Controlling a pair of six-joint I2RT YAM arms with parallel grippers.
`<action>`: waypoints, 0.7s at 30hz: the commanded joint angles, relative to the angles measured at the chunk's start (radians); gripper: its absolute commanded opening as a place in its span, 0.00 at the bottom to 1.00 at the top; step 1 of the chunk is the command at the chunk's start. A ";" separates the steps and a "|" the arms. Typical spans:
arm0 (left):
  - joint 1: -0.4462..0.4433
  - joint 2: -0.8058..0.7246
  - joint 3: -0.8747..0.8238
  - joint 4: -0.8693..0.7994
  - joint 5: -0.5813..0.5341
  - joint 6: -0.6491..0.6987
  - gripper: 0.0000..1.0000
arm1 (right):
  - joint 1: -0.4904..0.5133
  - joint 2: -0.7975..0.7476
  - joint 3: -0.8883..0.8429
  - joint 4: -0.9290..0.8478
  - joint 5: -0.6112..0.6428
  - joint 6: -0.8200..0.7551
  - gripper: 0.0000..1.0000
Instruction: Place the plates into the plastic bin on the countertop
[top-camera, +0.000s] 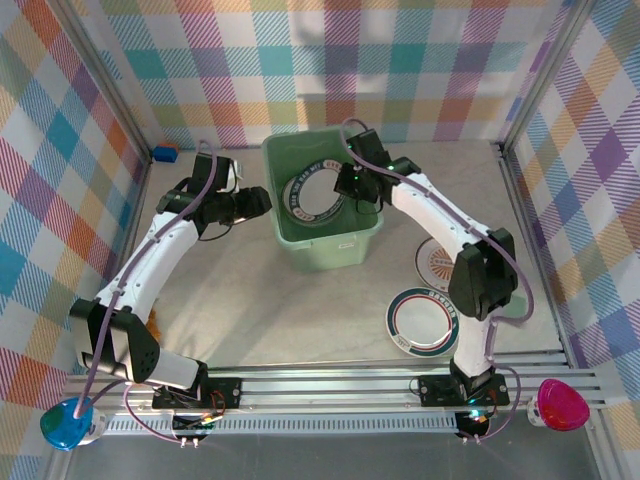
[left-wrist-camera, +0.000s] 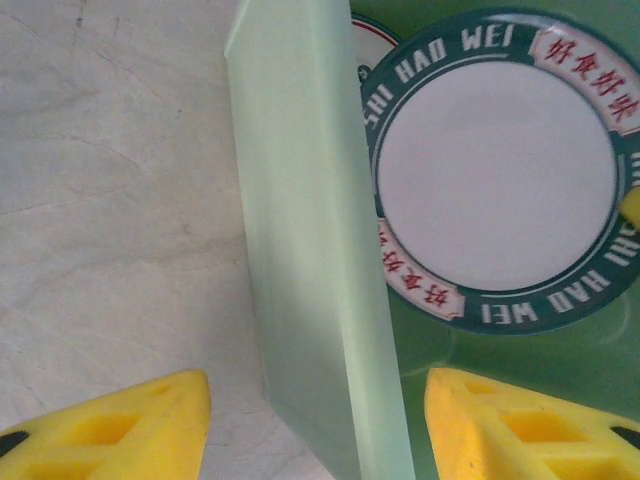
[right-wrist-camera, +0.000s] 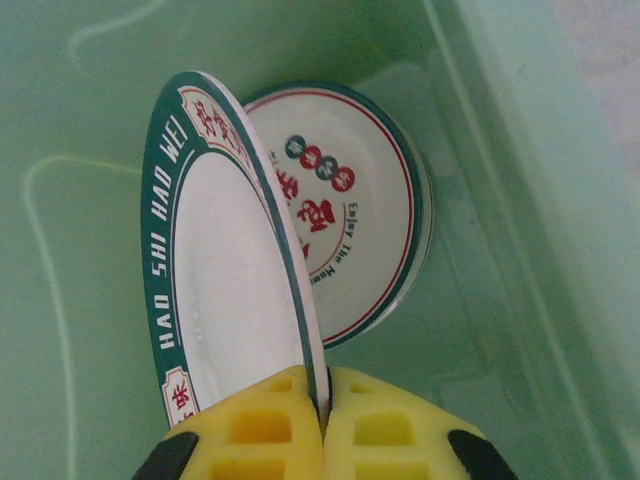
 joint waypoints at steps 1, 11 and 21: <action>0.019 0.007 -0.001 0.021 -0.005 0.026 0.59 | 0.012 0.024 0.076 -0.045 0.100 0.100 0.00; 0.039 0.048 0.004 0.022 0.015 0.033 0.59 | 0.028 0.199 0.256 -0.181 0.101 0.283 0.00; 0.050 0.054 0.001 0.021 0.026 0.035 0.59 | 0.060 0.244 0.296 -0.194 0.145 0.488 0.00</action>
